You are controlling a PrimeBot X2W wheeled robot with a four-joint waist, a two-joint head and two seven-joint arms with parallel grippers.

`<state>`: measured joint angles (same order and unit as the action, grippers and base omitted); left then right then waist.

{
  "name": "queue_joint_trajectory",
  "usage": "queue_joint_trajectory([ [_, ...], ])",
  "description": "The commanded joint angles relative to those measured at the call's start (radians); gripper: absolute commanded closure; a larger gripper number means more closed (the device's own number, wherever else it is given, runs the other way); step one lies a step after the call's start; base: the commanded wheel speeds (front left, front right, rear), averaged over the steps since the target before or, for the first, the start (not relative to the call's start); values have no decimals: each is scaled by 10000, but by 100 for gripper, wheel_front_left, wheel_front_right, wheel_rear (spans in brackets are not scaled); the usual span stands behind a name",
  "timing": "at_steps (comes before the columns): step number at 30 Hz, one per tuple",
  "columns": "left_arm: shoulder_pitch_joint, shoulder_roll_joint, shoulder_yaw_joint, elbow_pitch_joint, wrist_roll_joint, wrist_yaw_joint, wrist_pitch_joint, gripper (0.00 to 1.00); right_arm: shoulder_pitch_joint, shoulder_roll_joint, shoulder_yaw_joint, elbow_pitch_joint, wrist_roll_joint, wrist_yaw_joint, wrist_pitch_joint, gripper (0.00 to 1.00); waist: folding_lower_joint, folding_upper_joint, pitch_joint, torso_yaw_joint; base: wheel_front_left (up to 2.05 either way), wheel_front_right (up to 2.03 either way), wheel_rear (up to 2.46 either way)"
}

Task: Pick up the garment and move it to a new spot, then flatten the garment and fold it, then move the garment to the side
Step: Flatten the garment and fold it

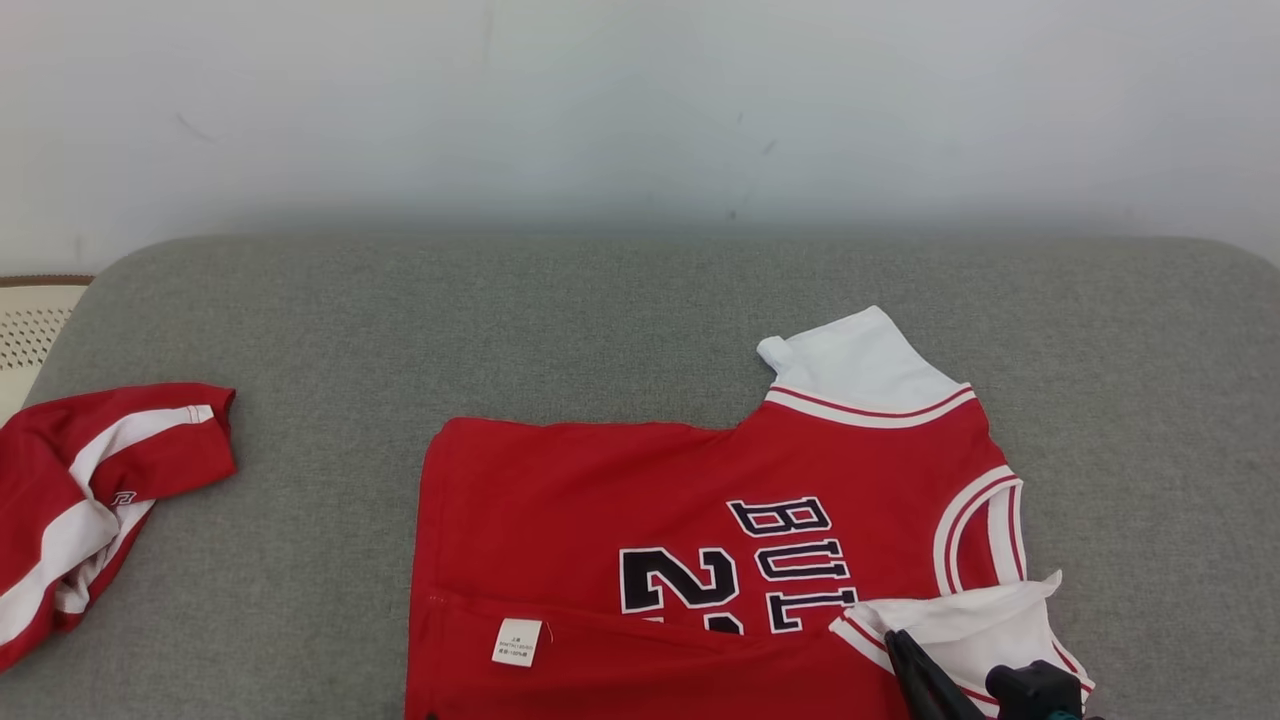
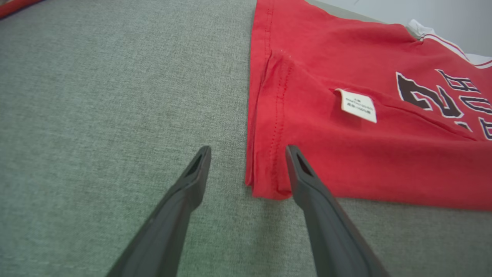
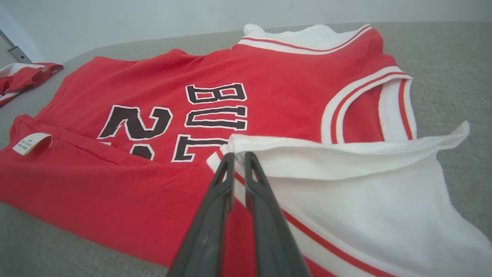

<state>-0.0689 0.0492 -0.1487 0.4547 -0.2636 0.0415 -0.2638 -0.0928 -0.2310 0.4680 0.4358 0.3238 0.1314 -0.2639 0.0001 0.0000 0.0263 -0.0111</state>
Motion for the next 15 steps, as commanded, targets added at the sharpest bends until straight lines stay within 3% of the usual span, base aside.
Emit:
queue_joint_trajectory([
  [1,-71,26,-28,-1,-18,32,-13,0,-39,-3,-33,-12,-62,-15,-2,96,-1,0,28,19,0,0,0],
  [2,-78,26,-30,-13,-18,25,-11,0,-74,-5,-69,-53,-91,-15,-2,100,-1,0,42,24,0,0,0],
  [13,-282,26,-161,-109,-42,60,-13,0,-1007,-31,-250,234,-248,-15,-2,100,-1,0,386,71,0,0,0],
  [14,-343,26,-194,-114,-44,64,-11,0,-1153,-24,-237,317,-245,-15,-2,91,-1,0,417,90,0,0,0],
  [15,-393,26,-237,-121,-51,73,-13,0,-1308,-17,-229,436,-268,-15,-2,52,-1,0,453,113,0,0,0],
])
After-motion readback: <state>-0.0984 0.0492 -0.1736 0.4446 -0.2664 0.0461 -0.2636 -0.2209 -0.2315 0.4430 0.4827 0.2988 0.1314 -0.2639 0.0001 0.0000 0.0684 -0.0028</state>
